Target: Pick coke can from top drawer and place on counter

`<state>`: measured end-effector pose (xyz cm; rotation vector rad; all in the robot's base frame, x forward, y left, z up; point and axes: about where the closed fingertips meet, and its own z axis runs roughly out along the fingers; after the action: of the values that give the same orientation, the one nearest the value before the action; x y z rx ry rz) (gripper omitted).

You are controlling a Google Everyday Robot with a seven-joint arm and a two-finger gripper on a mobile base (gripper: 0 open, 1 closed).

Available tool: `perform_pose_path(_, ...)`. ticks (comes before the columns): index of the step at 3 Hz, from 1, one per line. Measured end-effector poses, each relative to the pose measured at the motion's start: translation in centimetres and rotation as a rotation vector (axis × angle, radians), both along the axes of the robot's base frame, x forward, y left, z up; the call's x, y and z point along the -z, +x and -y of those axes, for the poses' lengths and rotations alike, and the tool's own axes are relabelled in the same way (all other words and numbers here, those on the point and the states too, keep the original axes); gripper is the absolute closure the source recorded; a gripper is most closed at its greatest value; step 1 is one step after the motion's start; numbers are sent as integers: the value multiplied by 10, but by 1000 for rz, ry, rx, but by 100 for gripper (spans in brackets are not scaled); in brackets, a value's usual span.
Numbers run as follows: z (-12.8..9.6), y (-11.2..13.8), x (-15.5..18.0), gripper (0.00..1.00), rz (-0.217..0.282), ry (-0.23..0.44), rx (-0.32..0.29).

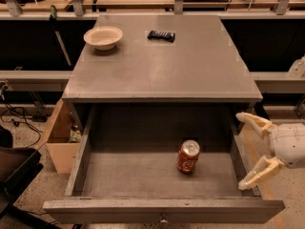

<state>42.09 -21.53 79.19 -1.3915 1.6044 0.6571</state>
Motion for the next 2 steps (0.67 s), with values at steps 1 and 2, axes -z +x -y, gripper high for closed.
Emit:
perform_pose_path(1, -29, 22, 25, 0, -19, 147, -6)
perform_pose_path(2, -55, 50, 54, 0, -56, 245, -2)
